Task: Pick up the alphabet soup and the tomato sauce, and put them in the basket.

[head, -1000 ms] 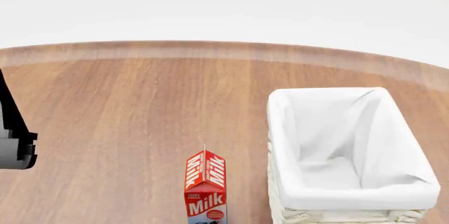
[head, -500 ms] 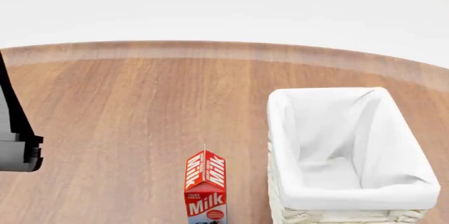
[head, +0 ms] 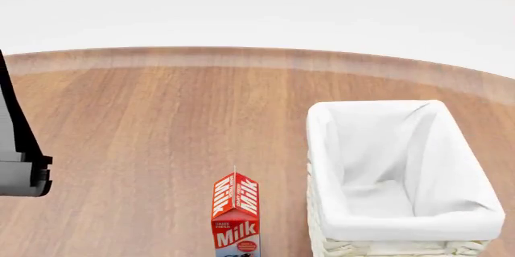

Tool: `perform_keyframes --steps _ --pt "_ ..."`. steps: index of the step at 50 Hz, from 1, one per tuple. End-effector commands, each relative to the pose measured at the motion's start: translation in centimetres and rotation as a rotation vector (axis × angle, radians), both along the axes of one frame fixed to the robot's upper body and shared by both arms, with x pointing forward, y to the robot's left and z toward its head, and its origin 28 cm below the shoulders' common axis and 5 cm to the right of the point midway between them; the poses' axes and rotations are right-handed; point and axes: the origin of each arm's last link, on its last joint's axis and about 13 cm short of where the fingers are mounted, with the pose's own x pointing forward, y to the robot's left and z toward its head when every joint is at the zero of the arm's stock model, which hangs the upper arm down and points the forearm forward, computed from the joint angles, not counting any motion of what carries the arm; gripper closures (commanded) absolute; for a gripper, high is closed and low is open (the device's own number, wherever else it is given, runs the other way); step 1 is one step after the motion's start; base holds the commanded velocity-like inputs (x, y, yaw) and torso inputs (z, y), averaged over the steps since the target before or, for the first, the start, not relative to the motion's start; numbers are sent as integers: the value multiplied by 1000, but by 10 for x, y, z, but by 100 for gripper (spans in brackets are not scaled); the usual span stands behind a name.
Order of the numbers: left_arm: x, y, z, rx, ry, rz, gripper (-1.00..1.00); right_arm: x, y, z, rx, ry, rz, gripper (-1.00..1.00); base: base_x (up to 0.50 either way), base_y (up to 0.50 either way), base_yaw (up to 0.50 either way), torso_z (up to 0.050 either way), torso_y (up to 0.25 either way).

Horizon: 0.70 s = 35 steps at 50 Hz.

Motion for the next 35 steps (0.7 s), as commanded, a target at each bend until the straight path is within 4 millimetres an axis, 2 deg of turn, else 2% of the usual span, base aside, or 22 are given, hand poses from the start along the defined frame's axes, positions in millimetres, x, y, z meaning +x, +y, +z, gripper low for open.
perform_keyframes --steps 1,10,11,19,21,27,30,35 --pt "0 0 1 0 0 -1 -100 3 -2 0 -15 7 -16 -100 0 0 0 0 0" --pt "0 0 1 1 -1 0 -100 1 -3 -6 -19 24 -23 -100 0 0 0 0 0" --pt "0 0 1 1 -2 -1 -100 1 -4 -13 -19 26 -29 -100 0 0 0 0 0" --pt "0 0 1 0 -3 -1 -100 -2 -7 -12 -26 43 -47 -100 0 0 0 0 0" --pt "0 0 0 -2 -2 -1 -100 -2 -7 -19 -24 47 -51 -100 0 0 0 0 0" --pt "0 0 0 -2 -1 -2 -100 -3 -7 -11 -20 45 -57 -100 0 0 0 0 0" --pt "0 -1 0 -2 -1 -3 -100 -2 -8 -20 -23 48 -63 -100 0 0 0 0 0" --pt "0 -1 0 -1 -1 -1 -100 -1 -9 -14 -21 46 -66 -100 0 0 0 0 0"
